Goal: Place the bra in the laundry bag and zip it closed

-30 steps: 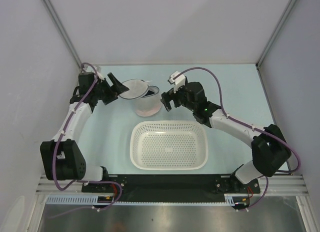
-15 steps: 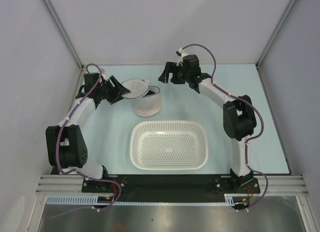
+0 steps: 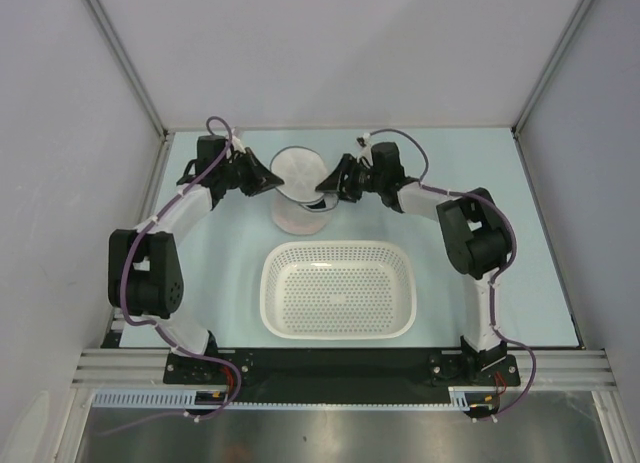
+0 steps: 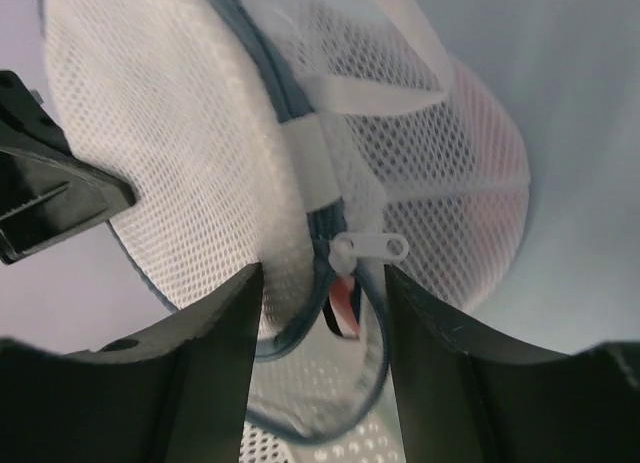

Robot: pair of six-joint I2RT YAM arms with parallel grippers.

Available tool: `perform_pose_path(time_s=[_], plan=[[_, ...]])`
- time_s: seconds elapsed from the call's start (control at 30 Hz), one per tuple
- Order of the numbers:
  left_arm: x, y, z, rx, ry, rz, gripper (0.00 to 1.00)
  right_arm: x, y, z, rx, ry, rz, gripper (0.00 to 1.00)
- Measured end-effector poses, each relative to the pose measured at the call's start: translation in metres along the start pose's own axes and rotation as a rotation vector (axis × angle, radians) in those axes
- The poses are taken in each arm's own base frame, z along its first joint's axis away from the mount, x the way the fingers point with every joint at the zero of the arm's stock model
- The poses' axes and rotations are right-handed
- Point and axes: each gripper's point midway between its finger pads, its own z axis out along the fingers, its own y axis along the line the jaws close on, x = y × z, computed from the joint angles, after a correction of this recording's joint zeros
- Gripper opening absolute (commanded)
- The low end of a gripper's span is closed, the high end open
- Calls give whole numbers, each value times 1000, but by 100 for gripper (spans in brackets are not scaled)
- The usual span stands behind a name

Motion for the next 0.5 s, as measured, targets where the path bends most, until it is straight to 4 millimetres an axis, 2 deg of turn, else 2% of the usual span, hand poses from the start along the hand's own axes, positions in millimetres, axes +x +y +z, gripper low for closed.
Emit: perform_pose_path(time_s=[0.03,0.07,0.13,0.17,0.27,0.37,0.5], plan=[[4,-6,2,17,11,10,0,9,-3,-4,-7,2,43,61],[7,-10,3,31,21,15,0,15,-6,-9,-10,5,74,70],[13,-15,4,56,37,20,0,23,-5,-17,-28,7,126,79],[15,-14,4,60,43,19,0,21,-3,-22,-38,6,135,87],[26,-7,3,55,63,11,0,11,11,-33,-69,7,87,97],[34,-4,2,60,89,7,0,-11,26,-39,-79,9,-37,99],[43,2,-1,50,108,12,0,-40,48,-46,-88,-2,-195,97]])
